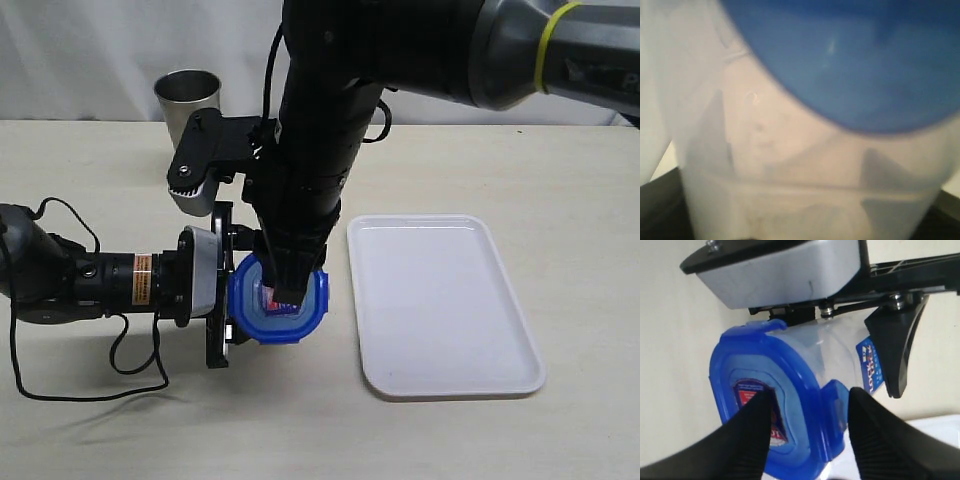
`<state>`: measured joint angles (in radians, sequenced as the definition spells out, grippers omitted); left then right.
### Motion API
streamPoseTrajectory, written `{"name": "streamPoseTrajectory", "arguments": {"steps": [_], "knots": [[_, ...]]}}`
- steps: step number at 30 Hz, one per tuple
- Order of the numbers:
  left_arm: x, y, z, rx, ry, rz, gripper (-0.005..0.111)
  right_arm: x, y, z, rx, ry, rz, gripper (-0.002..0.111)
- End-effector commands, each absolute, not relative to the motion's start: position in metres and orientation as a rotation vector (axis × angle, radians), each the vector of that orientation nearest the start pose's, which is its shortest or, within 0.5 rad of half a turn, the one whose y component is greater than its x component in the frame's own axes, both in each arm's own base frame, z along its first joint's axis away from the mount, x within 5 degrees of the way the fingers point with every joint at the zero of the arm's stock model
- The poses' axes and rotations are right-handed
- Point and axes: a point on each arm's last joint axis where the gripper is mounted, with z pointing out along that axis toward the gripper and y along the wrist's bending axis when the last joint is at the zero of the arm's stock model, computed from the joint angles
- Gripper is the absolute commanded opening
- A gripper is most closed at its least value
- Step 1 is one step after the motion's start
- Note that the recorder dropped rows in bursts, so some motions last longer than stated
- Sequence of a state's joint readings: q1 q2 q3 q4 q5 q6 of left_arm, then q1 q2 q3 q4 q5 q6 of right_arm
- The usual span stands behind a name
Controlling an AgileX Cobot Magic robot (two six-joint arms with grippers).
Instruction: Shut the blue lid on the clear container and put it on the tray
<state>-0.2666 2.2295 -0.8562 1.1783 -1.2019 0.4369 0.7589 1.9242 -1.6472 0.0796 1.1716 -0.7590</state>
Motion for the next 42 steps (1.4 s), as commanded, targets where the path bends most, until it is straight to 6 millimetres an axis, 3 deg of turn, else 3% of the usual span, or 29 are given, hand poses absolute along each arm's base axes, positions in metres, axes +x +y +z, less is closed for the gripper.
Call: {"name": "streamPoseTrajectory", "arguments": {"steps": [1,11,17,19,22,23,31,35,42], "knots": [[0.305,-0.164,0.069,1.491,1.044,-0.522,0.0,0.292,0.28,0.262,-1.949,2.176,0.054,0.043],[0.306,-0.164,0.07,1.469,1.072,-0.533,0.0,0.284,0.273,0.322,-1.736,2.051,0.081,0.043],[0.309,-0.163,0.07,1.404,1.149,-0.569,0.0,0.273,0.263,0.349,-1.614,2.068,0.112,0.043],[0.309,-0.163,0.07,1.396,1.157,-0.57,0.0,0.268,0.258,0.358,-1.581,2.078,0.123,0.037],[0.309,-0.163,0.07,1.384,1.174,-0.584,0.0,0.255,0.246,0.382,-1.53,2.04,0.139,0.009],[0.309,-0.163,0.07,1.384,1.174,-0.584,0.0,0.253,0.244,0.386,-1.521,2.032,0.141,0.004],[0.311,-0.163,0.071,1.369,1.183,-0.576,0.0,0.204,0.197,0.424,-1.299,1.863,0.201,0.005],[0.312,-0.162,0.071,1.359,1.189,-0.57,0.0,0.161,0.154,0.437,-1.118,1.643,0.234,0.005],[0.311,-0.162,0.071,1.364,1.186,-0.573,0.0,0.11,0.105,0.423,-0.885,1.434,0.32,0.005]]}}
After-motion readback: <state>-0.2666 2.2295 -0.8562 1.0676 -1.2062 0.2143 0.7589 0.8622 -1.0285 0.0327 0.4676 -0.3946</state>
